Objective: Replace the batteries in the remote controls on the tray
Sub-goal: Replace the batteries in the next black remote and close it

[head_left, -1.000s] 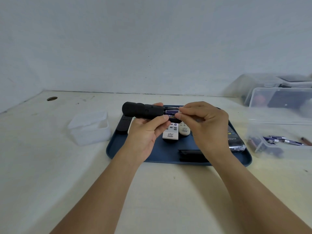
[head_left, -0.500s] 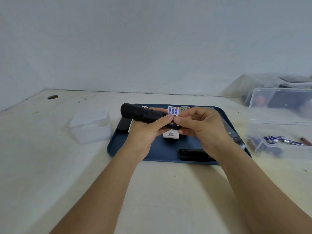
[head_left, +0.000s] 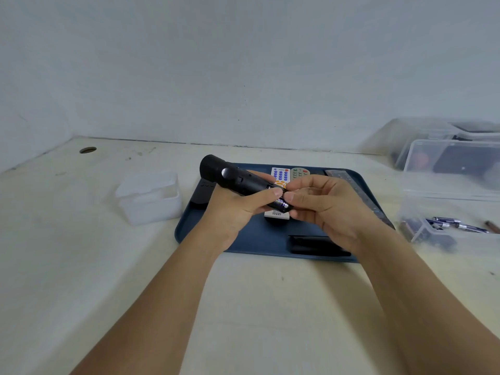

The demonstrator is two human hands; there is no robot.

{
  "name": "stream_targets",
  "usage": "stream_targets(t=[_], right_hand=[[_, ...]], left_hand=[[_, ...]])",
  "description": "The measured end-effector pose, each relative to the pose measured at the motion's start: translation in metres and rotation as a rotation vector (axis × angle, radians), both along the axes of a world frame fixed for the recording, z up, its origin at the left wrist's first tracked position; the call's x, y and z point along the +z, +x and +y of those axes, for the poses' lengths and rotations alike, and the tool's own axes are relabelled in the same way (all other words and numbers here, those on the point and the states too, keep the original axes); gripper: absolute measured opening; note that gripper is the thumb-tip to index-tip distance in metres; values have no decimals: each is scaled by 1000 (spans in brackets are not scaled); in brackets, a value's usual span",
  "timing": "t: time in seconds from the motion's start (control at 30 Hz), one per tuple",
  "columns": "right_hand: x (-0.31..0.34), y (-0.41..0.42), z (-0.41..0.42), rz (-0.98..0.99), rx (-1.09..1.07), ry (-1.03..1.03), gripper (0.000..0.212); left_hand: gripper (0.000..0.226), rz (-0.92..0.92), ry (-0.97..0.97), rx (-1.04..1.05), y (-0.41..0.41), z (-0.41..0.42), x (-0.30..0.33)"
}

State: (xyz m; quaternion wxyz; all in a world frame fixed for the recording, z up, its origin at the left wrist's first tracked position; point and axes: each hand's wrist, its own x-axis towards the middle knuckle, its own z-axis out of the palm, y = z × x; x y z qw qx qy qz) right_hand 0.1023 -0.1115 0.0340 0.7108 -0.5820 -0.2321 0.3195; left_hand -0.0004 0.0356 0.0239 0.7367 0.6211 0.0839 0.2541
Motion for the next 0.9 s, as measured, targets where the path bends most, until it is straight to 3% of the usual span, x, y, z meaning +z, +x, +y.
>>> stream_targets(t=[0.1, 0.23, 0.4, 0.47, 0.67, 0.8, 0.9], right_hand=[[-3, -2, 3, -110, -34, -57, 10], [2, 6, -5, -398, -33, -244, 10], [12, 21, -34, -957, 131, -857, 26], [10, 19, -33, -1001, 225, -950, 33], [6, 18, -28, -997, 276, -970, 27], [6, 17, -27, -1001, 290, -979, 27], [8, 19, -32, -986, 274, -992, 29]], left_hand=[[19, 14, 35, 51, 1, 0, -1], [21, 60, -9, 98, 5, -3, -4], [16, 100, -249, 88, 7, 1, -3], [12, 127, -290, 63, 8, 2, -3], [5, 161, -326, 74, 11, -3, -2], [33, 184, -394, 86, 12, -2, 0], [38, 187, -412, 93, 12, -2, 0]])
